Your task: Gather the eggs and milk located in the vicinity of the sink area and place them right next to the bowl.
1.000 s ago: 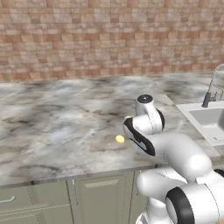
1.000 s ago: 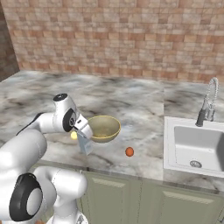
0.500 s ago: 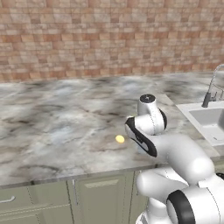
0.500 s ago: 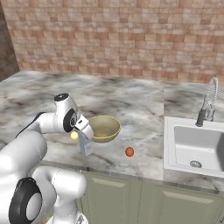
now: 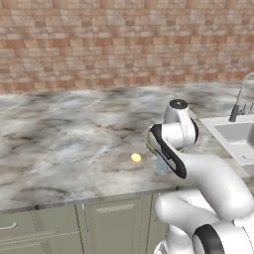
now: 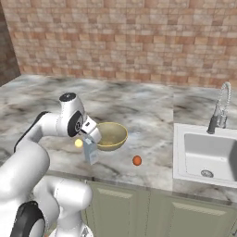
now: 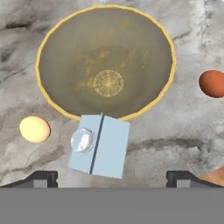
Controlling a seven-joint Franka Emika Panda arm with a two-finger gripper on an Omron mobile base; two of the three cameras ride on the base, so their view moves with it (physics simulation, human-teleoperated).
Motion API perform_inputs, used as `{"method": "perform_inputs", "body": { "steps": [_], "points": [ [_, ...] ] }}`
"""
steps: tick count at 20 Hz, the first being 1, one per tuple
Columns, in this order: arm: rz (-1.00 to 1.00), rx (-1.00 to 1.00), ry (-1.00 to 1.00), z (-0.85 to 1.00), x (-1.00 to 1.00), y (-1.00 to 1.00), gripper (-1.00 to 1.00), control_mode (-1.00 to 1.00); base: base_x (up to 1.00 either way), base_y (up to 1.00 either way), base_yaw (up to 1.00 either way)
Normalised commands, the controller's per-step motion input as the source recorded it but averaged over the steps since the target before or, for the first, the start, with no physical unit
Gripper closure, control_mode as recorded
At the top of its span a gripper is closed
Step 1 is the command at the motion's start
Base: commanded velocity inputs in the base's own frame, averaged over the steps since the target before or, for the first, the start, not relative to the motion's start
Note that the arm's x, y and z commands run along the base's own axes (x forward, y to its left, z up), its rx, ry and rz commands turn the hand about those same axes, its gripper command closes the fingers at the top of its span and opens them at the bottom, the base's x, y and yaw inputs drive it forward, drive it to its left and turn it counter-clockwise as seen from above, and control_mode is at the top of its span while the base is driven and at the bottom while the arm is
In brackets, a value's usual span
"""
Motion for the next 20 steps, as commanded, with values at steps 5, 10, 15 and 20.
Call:
{"method": "perform_inputs", "body": {
  "steps": [5,10,15,20],
  "points": [
    [0.03,0.01,0.0,0.19,-0.31,-0.09,-1.0,-1.0,0.0,0.0,0.0],
    [0.0,0.0,0.0,0.0,-0.53,-0.24,-1.0,-1.0,0.0,0.0,0.0],
    [0.0,0.0,0.0,0.04,-0.56,-0.39,-1.0,-1.0,0.0,0.0,0.0],
    [0.0,0.02,-0.01,0.16,-0.31,-0.52,-1.0,-1.0,0.0,0.0,0.0]
  ]
}}
